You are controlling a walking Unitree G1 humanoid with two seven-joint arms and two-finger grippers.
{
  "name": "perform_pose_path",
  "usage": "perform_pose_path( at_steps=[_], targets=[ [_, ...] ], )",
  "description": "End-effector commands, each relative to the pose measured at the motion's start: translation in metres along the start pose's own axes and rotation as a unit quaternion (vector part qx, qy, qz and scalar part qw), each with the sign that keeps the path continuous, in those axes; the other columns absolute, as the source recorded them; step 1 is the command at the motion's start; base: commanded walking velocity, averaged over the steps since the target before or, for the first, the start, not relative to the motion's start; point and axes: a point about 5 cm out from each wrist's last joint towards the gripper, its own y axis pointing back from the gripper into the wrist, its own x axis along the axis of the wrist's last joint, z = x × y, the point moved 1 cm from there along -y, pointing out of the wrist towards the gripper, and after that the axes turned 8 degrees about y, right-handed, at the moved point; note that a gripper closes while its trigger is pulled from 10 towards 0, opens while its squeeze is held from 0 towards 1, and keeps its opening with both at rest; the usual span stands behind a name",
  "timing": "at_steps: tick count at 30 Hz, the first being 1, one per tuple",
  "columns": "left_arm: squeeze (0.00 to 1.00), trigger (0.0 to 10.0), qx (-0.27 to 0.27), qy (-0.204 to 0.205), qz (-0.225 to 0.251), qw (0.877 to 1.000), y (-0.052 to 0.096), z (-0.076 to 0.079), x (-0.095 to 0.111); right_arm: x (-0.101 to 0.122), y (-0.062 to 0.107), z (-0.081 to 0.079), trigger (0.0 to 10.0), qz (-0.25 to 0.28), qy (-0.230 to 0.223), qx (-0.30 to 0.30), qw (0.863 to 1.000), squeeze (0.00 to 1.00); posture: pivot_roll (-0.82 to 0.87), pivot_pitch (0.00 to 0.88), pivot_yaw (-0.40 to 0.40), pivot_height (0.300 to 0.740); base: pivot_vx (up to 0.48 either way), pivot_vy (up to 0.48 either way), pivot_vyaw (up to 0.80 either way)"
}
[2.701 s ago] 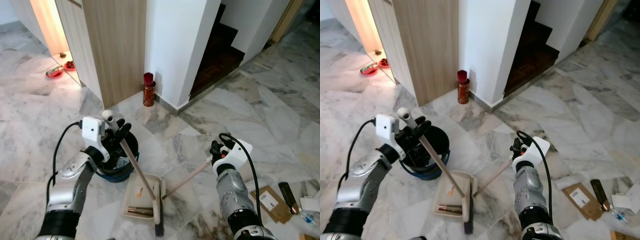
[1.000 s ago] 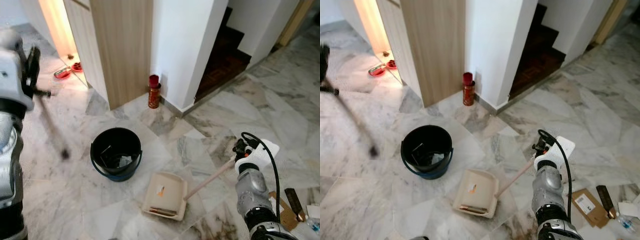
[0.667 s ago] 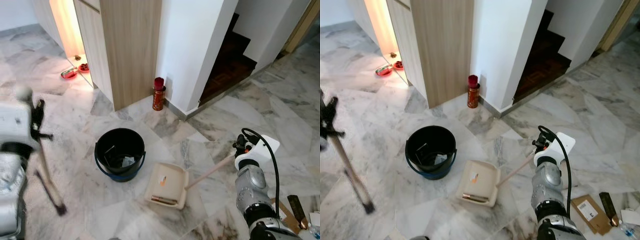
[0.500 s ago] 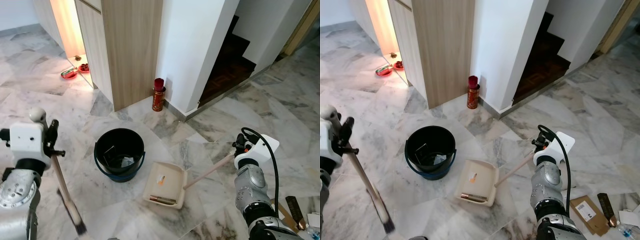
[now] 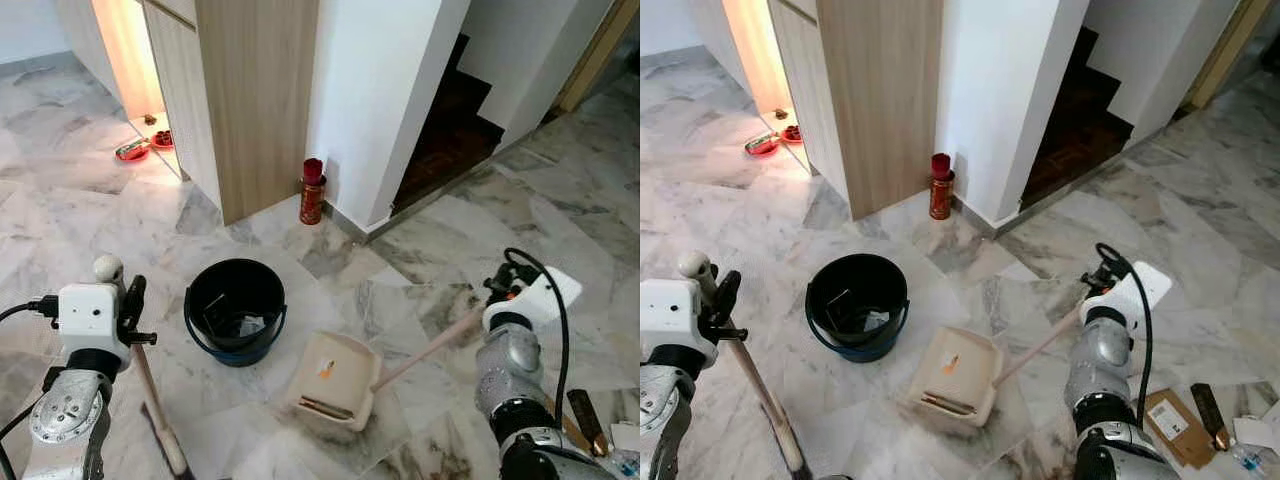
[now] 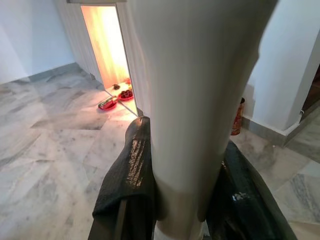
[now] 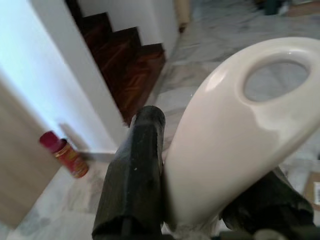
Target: Sweep floor
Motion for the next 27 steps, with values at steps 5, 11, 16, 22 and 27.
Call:
perform_pose_path(
  at_steps=[5,11,16,22,27],
  targets=[
    [0.0,10.0,-0.003,-0.014,0.006,1.0,0.003,-0.001,0.002,0.026,-0.008,0.011,10.0,0.059,-0.007,-0.062,0.996,0.0,0.25,0.032,-0.105,0.74,0.0,0.0,0.0],
    [0.0,10.0,-0.007,-0.017,0.005,1.0,0.005,-0.002,0.0,0.051,-0.013,0.003,10.0,0.107,-0.042,-0.073,0.991,0.0,0.25,0.024,-0.099,0.74,0.0,0.0,0.0],
    [0.0,10.0,-0.011,-0.017,0.005,1.0,0.006,0.0,0.0,0.058,-0.015,-0.008,10.0,0.104,-0.125,-0.084,0.983,0.0,0.26,0.005,-0.098,0.74,0.0,0.0,0.0],
    [0.0,10.0,-0.016,-0.015,0.005,1.0,0.007,0.002,0.0,0.078,-0.02,-0.019,10.0,0.132,-0.171,-0.078,0.973,0.0,0.26,0.004,-0.095,0.74,0.0,0.0,0.0],
    [0.0,10.0,-0.016,-0.015,0.007,1.0,0.007,0.002,0.001,0.092,-0.023,-0.024,10.0,0.149,-0.191,-0.073,0.968,0.0,0.26,0.015,-0.096,0.74,0.0,0.0,0.0]
  ],
)
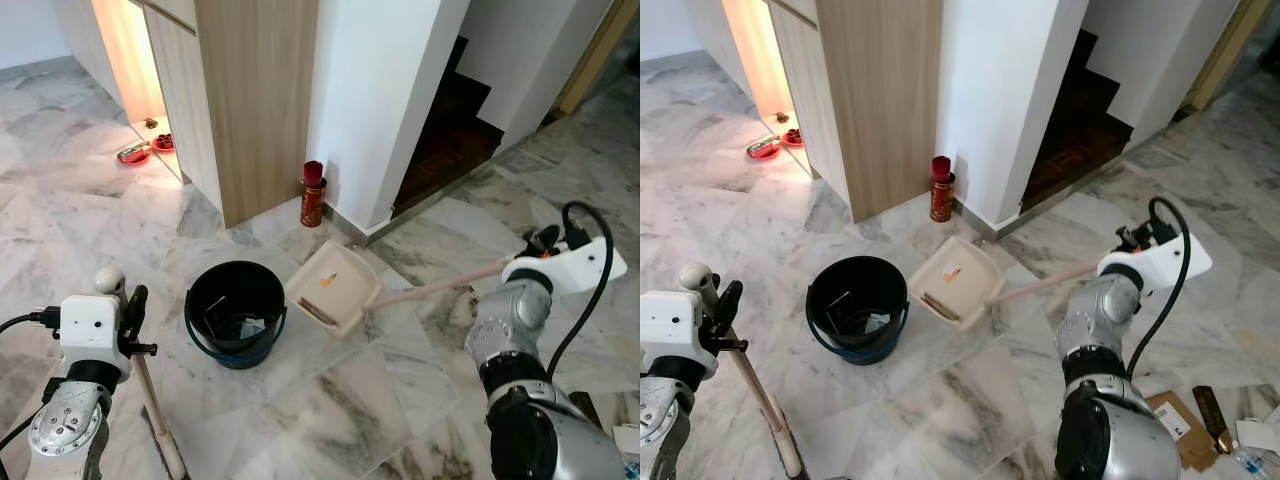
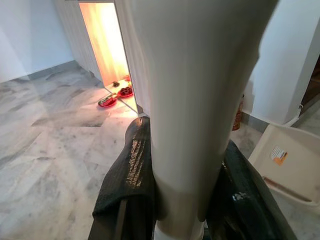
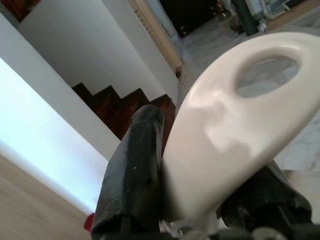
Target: Sweep floor
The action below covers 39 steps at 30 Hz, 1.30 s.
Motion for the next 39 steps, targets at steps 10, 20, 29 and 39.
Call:
perform_pose_path(
  at_steps=[10,20,29,39],
  targets=[
    [0.0,10.0,-0.006,-0.005,0.025,1.0,0.001,0.005,0.011,0.038,-0.015,-0.016,10.0,0.066,-0.07,0.001,0.995,0.0,0.27,0.038,-0.108,0.74,0.0,0.0,0.0],
    [0.0,10.0,-0.003,0.004,0.027,1.0,0.0,0.01,0.009,0.03,-0.004,-0.059,10.0,0.04,-0.082,0.077,0.993,0.0,0.27,0.035,-0.128,0.74,0.0,0.0,0.0],
    [0.0,10.0,0.002,0.009,0.029,1.0,0.003,0.015,0.006,0.025,0.0,-0.069,10.0,0.027,-0.079,0.104,0.991,0.0,0.28,0.015,-0.145,0.74,0.0,0.0,0.0],
    [0.0,10.0,0.004,0.012,0.03,0.999,0.003,0.015,0.007,0.023,0.002,-0.073,10.0,0.021,-0.069,0.12,0.99,0.0,0.28,0.0,-0.147,0.74,0.0,0.162,0.0]
  ],
)
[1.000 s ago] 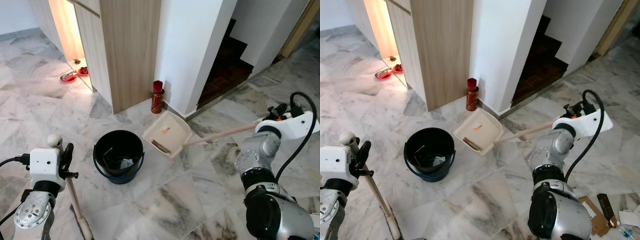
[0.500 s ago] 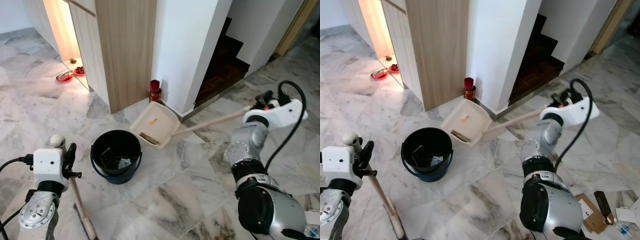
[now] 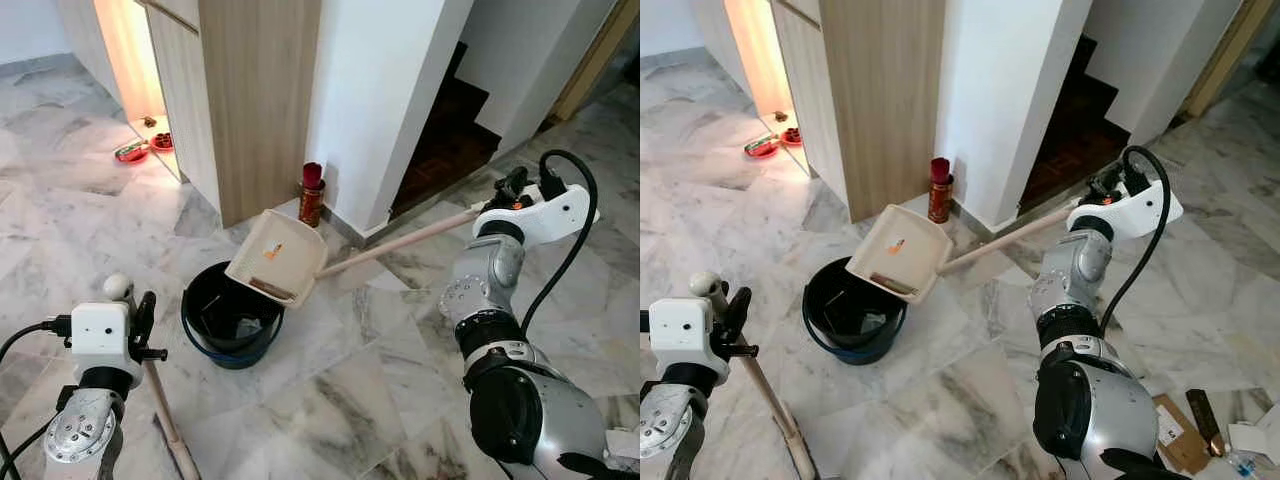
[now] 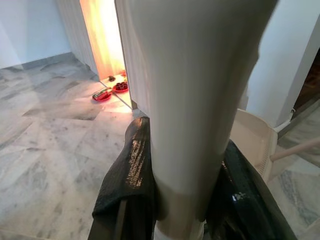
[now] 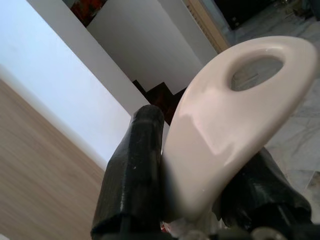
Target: Sweep floor
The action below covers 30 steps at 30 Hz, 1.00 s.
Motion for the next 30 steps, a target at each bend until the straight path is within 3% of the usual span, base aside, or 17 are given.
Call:
perform_pose_path(
  at_steps=[1,8,15,30],
  targets=[
    [0.0,10.0,-0.006,-0.008,0.035,0.999,-0.001,0.004,0.013,0.012,-0.006,-0.011,10.0,0.021,-0.008,0.017,1.0,0.0,0.28,0.0,-0.147,0.74,0.0,0.326,0.0],
    [0.0,10.0,-0.005,-0.011,0.043,0.999,-0.002,0.004,0.016,0.013,-0.007,-0.015,10.0,0.019,-0.005,0.024,1.0,0.0,0.28,0.0,-0.147,0.74,0.0,0.04,0.0],
    [0.0,10.0,-0.008,-0.01,0.046,0.999,-0.003,0.007,0.018,0.021,-0.007,-0.035,10.0,0.041,0.017,0.072,0.996,0.0,0.28,0.003,-0.146,0.74,0.0,0.0,0.0],
    [0.0,10.0,-0.002,-0.007,0.046,0.999,-0.002,0.005,0.018,0.021,-0.007,-0.04,10.0,0.035,0.019,0.076,0.996,0.0,0.28,0.024,-0.148,0.74,0.0,0.0,0.0]
  ],
)
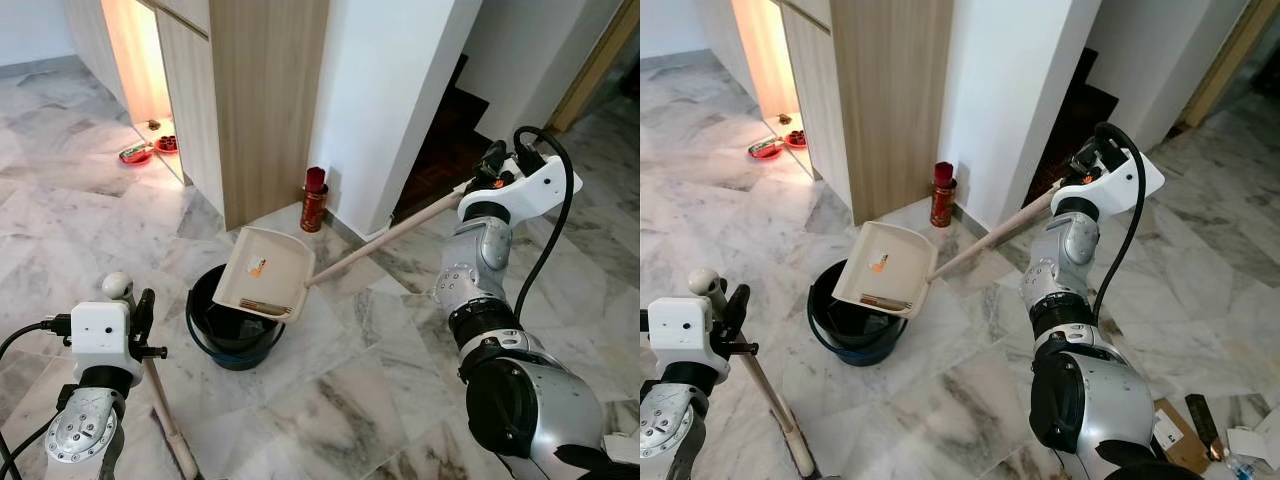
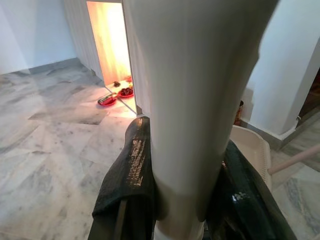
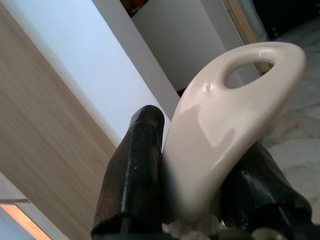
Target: Sweep floor
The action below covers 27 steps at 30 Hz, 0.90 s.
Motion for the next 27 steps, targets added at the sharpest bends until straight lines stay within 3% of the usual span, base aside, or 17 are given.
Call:
perform_pose_path(
  at_steps=[1,11,24,27],
  targets=[
    [0.0,10.0,-0.007,-0.004,0.035,0.999,-0.0022,0.0048,0.0154,0.0154,-0.0068,-0.0056,10.0,0.028,-0.01,0.004,1.0,0.0,0.28,0.024,-0.148,0.74,0.0,0.0,0.45],
    [0.0,10.0,-0.003,0.0,0.036,0.999,-0.0026,0.0012,0.0176,0.0089,-0.0056,-0.0047,10.0,0.006,-0.03,-0.001,1.0,0.0,0.28,0.037,-0.137,0.74,0.0,0.0,0.15],
    [0.0,10.0,0.004,-0.003,0.037,0.999,-0.0032,-0.0013,0.0192,0.0082,-0.0057,-0.0061,10.0,0.002,-0.012,0.008,1.0,0.0,0.28,0.043,-0.133,0.74,0.0,0.0,0.0],
    [0.0,10.0,0.005,-0.003,0.037,0.999,-0.003,-0.0014,0.0194,0.0092,-0.0058,-0.0079,10.0,0.004,-0.015,0.013,1.0,0.0,0.28,0.045,-0.134,0.74,0.0,0.0,0.73]
  ],
)
